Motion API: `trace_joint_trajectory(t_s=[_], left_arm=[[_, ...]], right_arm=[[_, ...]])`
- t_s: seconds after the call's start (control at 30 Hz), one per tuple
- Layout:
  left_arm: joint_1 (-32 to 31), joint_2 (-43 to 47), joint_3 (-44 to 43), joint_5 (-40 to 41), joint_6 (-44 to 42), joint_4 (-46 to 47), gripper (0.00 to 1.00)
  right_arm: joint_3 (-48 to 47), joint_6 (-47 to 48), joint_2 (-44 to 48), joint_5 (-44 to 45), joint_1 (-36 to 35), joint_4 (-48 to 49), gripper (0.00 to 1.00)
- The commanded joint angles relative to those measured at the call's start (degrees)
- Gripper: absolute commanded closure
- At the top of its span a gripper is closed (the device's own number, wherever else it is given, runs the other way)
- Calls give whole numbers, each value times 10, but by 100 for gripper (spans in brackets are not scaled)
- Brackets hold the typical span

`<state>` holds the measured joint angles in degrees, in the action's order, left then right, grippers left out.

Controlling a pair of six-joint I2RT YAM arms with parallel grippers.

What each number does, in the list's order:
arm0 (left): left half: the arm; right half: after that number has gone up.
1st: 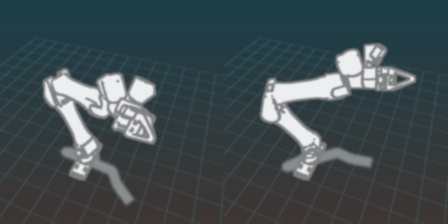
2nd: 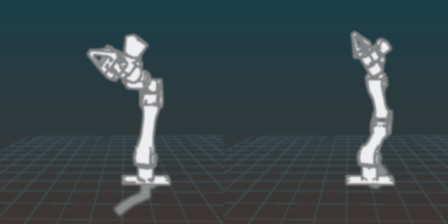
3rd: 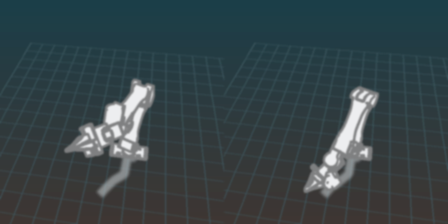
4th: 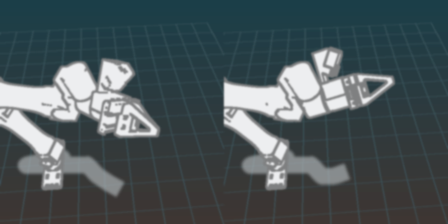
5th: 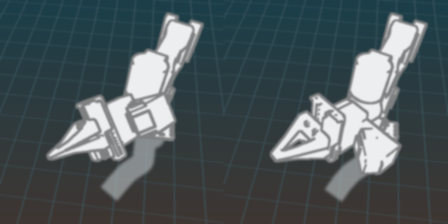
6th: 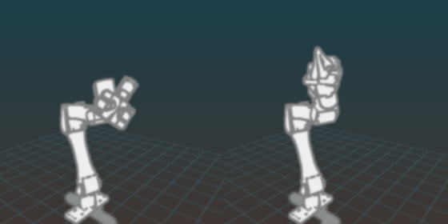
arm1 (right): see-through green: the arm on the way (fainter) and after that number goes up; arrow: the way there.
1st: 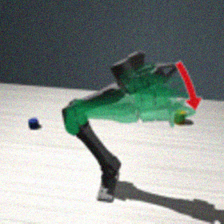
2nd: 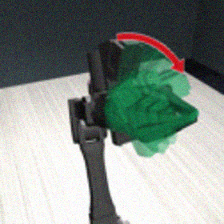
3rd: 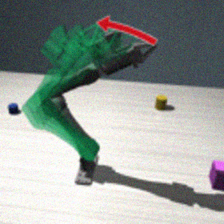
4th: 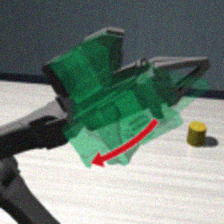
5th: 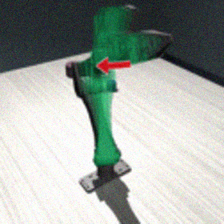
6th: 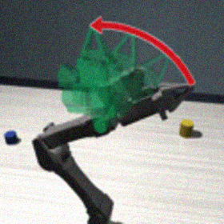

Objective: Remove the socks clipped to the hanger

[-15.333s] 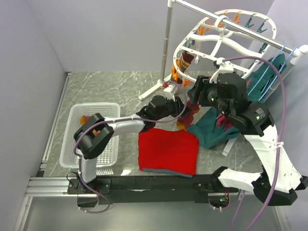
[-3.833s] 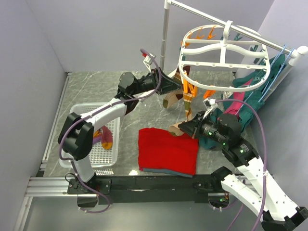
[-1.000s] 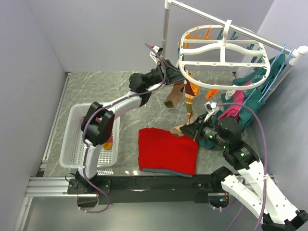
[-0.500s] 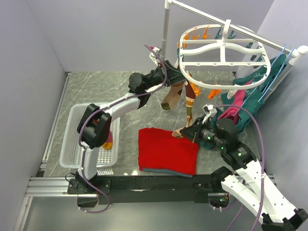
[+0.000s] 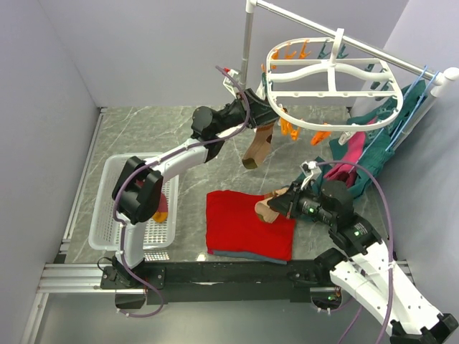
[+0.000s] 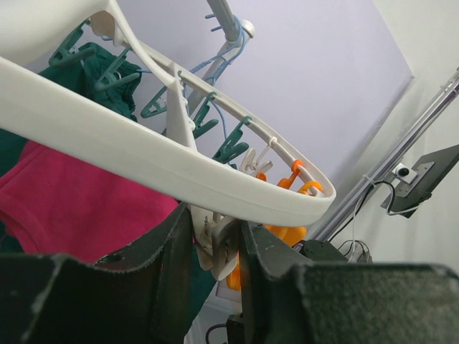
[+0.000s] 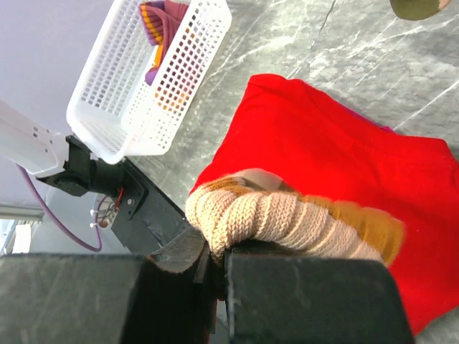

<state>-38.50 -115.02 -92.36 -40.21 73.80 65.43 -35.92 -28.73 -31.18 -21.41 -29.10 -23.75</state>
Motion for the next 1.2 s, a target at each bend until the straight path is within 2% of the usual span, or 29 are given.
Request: trace_joint_trajectory(t_s=[0.0, 0.07, 0.1, 0.13, 0.17, 0.27, 0.47, 0.6, 0.63, 0.67, 0.93, 1.17], left_arm=[[-3, 23, -28, -9, -33, -30, 99], [-3, 22, -35, -18, -45, -65, 99], [-3, 22, -36, -25, -49, -79, 95], [-2, 22, -36, -30, -54, -91, 89], [-1, 22, -34, -33, -56, -100, 76], [4, 23, -17, -46, -66, -130, 52], [17, 45, 42, -41, -79, -138, 36], [19, 76, 57, -30, -126, -200, 32], [19, 81, 60, -27, -142, -223, 8], [19, 87, 67, -21, -151, -233, 4], [26, 160, 125, 10, -223, -327, 1], [40, 259, 260, -26, -236, -325, 2]], right_arm=[[7, -6, 30, 12, -2, 3, 100], [2, -9, 40, 12, -2, 2, 100], [-3, -8, 43, 11, -3, -2, 100], [-7, -7, 45, 11, -2, -6, 100], [-17, -4, 45, 11, -2, -9, 100], [-32, 2, 47, 15, -2, -22, 100], [-27, -4, 54, 11, -2, -19, 100], [-18, -5, 55, 7, -3, -12, 100], [-17, -6, 54, 5, -2, -10, 100], [-17, -5, 53, 2, -2, -9, 100], [-33, 21, 20, -9, -2, 0, 100], [-36, 34, -21, -63, -2, 41, 100]])
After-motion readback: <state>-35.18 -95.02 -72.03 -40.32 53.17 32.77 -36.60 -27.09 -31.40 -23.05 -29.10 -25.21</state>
